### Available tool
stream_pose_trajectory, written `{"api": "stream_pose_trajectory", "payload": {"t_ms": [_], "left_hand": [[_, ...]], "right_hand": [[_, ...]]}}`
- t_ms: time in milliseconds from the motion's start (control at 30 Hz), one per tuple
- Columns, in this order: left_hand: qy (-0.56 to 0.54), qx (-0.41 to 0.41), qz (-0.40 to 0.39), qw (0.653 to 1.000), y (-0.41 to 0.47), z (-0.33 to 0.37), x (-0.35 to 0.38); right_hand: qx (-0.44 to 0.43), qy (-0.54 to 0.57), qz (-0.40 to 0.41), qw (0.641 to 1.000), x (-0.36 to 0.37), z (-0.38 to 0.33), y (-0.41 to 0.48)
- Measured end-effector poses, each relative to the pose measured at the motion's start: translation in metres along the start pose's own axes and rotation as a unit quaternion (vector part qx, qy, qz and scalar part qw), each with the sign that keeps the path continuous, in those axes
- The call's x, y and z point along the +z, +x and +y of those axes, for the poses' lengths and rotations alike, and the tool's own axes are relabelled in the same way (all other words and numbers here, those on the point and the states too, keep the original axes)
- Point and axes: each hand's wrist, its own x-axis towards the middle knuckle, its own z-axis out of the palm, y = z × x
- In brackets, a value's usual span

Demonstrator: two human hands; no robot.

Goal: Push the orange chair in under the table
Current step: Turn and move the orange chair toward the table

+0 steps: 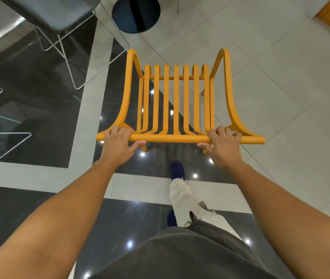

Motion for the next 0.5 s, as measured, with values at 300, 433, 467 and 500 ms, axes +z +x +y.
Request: {"api": "stream_pose_trajectory", "payload": {"t_ms": [300, 433, 467, 500], "left_hand": [[-0.029, -0.027, 0.013, 0.999, 0.093, -0.002, -0.017], [-0.028, -0.022, 0.019, 0.999, 0.127, -0.007, -0.022], [-0.026, -0.023, 0.018, 0.999, 0.136, -0.009, -0.023], [-0.024, -0.025, 0.019, 0.999, 0.145, -0.011, -0.024]], "right_hand": [[-0.012, 0.002, 0.007, 1.000, -0.026, 0.010, 0.098], [-0.017, -0.007, 0.010, 1.000, -0.037, 0.012, 0.135], [-0.022, -0.008, 0.012, 1.000, -0.040, 0.012, 0.145], [-0.027, -0.007, 0.013, 1.000, -0.044, 0.012, 0.155]]}}
